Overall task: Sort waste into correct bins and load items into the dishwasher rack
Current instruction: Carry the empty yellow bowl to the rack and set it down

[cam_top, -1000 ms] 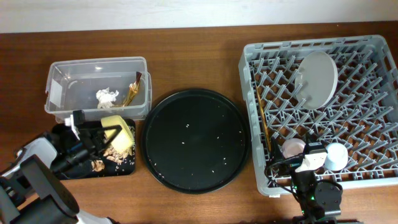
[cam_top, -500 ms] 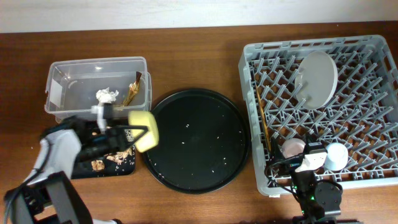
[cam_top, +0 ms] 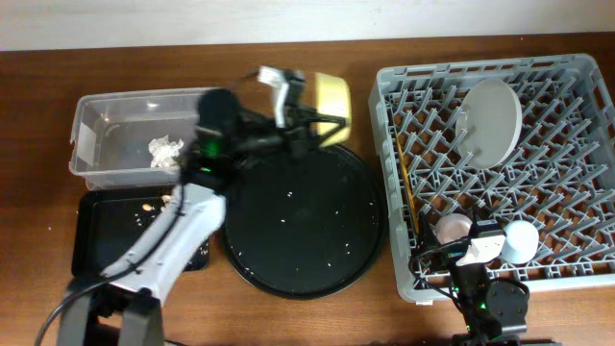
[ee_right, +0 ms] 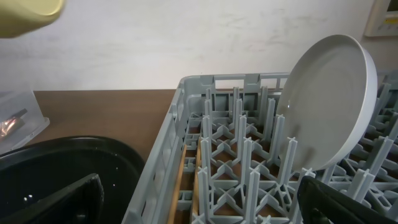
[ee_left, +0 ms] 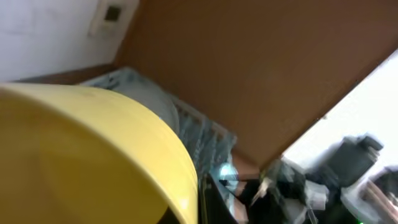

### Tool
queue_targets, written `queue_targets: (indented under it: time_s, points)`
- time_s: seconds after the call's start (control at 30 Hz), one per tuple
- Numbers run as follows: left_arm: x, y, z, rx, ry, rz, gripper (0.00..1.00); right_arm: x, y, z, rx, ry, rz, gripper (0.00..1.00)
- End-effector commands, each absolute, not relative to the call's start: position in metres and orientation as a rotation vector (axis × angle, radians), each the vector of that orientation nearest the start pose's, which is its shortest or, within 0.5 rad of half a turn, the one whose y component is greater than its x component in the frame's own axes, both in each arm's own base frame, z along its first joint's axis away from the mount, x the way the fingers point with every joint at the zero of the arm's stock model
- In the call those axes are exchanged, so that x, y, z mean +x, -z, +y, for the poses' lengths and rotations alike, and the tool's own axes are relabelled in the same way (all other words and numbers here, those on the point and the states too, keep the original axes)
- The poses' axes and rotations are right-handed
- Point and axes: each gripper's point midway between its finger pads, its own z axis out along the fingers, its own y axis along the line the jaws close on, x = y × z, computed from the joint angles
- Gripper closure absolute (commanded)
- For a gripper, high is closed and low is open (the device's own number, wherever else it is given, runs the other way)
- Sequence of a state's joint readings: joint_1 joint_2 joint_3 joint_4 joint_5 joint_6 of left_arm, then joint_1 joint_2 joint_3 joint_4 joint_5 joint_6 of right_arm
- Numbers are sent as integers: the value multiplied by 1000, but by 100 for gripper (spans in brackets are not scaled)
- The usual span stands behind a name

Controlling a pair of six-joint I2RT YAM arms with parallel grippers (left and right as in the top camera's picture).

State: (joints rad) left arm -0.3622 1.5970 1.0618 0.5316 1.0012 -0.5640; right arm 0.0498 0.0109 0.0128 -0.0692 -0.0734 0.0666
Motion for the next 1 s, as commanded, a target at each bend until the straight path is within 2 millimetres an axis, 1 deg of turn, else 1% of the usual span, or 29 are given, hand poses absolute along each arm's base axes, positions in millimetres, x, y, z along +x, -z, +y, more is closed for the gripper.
queue_targets:
  time_s: [0.0,0.03,0.1,0.17,0.2,0.27,0.33,0.37,0.4,0.43,0.53,0.57,0.6,0.63,0.7,0.77,0.87,0.9,0.93,0.97]
  points:
    - [368,-310,-331,400,1566,1687,99,245,-158,24,-48,-144,1639,2]
    - [368,-305,-352,402,1619,1689,99,245,-158,24,-48,-144,1639,2]
    - [379,-294,-382,402,1698,1722,99,245,-158,24,-48,-144,1639,2]
    - [388,-294,-412,473,1768,1712,99,245,-158,24,-48,-144,1639,2]
    - [396,-294,-427,481,1804,1708,98,245,-158,24,-48,-144,1639,2]
    - [412,-288,-450,461,1858,1713,98,245,-158,24,-48,-144,1639,2]
    - [419,-273,-473,428,1914,1744,99,245,-158,24,-48,-144,1639,2]
    - [422,-260,-483,405,1929,1769,98,245,-158,24,-48,-144,1639,2]
    - [423,-249,-488,380,1945,1783,96,245,-158,24,-48,-144,1640,2]
    - [423,-237,-492,359,1965,1797,95,245,-158,24,-48,-144,1639,2]
    - [414,-213,-504,356,2007,1825,95,245,-158,24,-48,-144,1639,2]
    - [413,-206,-506,352,2011,1842,95,245,-158,24,-48,-144,1639,2]
    - [413,-204,-507,356,2012,1847,92,245,-158,24,-48,-144,1639,2]
    - [414,-205,-505,355,2010,1844,90,245,-158,24,-48,-144,1640,2]
    - [424,-203,-496,340,2000,1848,82,245,-158,24,-48,-144,1639,2]
    - [433,-195,-485,323,1994,1900,76,245,-158,24,-48,-144,1639,2]
    - [439,-177,-472,293,1996,2013,76,245,-158,24,-48,-144,1640,2]
    - [440,-177,-470,294,1997,2013,63,245,-158,24,-48,-144,1640,2]
    - [443,-177,-468,289,1994,2011,52,245,-158,24,-48,-144,1639,2]
    - [443,-177,-467,290,1994,2012,51,245,-158,24,-48,-144,1639,2]
